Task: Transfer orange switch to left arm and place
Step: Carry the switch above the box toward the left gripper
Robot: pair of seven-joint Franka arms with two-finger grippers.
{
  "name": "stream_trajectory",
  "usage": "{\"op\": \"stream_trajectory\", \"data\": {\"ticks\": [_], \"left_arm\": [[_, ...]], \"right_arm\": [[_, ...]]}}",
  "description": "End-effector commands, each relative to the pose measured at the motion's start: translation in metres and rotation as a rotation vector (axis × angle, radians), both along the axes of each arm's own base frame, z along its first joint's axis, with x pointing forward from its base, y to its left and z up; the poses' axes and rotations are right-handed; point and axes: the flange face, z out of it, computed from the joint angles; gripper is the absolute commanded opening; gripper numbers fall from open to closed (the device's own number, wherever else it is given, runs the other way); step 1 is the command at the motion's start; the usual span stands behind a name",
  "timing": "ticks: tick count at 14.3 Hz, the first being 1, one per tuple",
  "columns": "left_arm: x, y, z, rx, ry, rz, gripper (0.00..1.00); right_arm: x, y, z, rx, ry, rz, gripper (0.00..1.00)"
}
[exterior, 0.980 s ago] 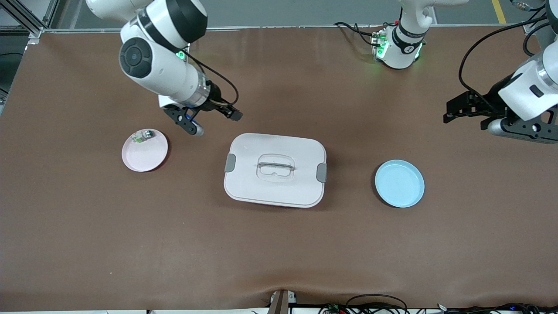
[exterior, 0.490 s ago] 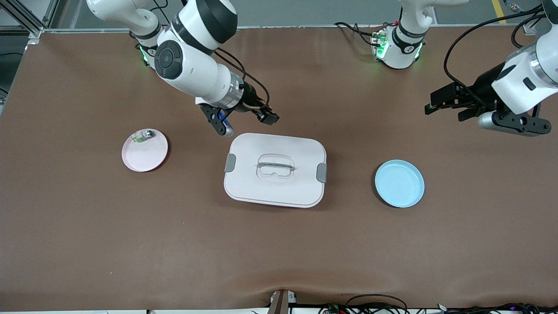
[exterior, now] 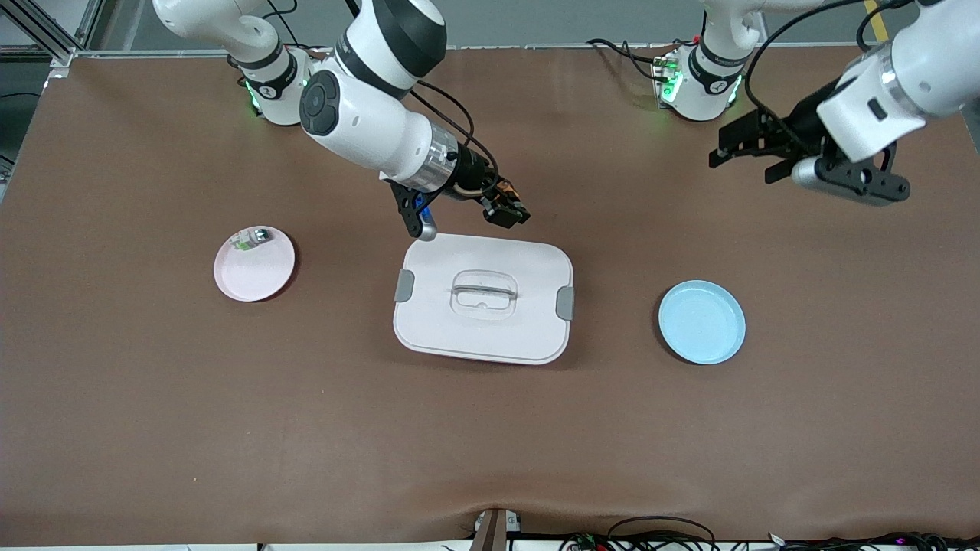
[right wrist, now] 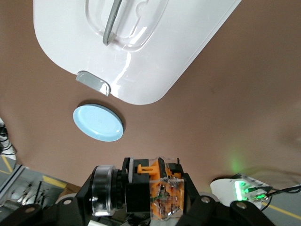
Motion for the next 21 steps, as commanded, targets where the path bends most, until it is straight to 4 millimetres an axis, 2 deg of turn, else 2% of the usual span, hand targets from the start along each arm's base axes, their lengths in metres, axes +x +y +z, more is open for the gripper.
{"op": "stream_trajectory", "data": {"ticks": [1,2,3,6,9,12,14,16,18,19,21], "left_arm": [[-0.026,0.0,-0.023,-0.089,-0.068,-0.066,1.0],[-0.027,-0.007,-0.026,-0.096,-0.074,-0.083,1.0],[-0.029,-0.024,-0.029,-0.093,-0.088,-0.108,1.0],[-0.033,-0.063,-0.054,-0.102,-0.144,-0.125,1.0],[-0.025,-0.09,-0.072,-0.206,-0.153,-0.095,1.0],[-0.033,-0.129,-0.1,-0.285,-0.156,-0.078,1.0],[-0.035,-0.13,-0.108,-0.29,-0.148,-0.084,0.95],[-0.029,-0.129,-0.113,-0.309,-0.159,-0.082,0.91],[-0.023,-0.133,-0.124,-0.326,-0.177,-0.053,0.9],[-0.021,-0.141,-0.129,-0.331,-0.181,-0.054,0.89],[-0.02,-0.148,-0.128,-0.335,-0.209,-0.05,0.84]], "right_arm": [[0.006,0.01,0.009,0.092,0.039,-0.079,0.1],[0.004,0.016,0.007,0.11,0.046,-0.092,0.1],[0.002,0.022,0.007,0.131,0.047,-0.107,0.1],[-0.003,0.033,0.0,0.153,0.052,-0.137,0.1],[-0.001,0.038,-0.002,0.17,0.041,-0.188,0.1],[-0.003,0.041,-0.007,0.165,0.042,-0.186,0.1],[-0.003,0.041,-0.007,0.163,0.043,-0.183,0.1],[-0.003,0.041,-0.007,0.164,0.041,-0.185,0.11],[-0.003,0.041,-0.007,0.163,0.043,-0.183,0.11],[-0.003,0.041,-0.007,0.163,0.043,-0.183,0.11],[-0.003,0.041,-0.008,0.162,0.042,-0.182,0.11]]}}
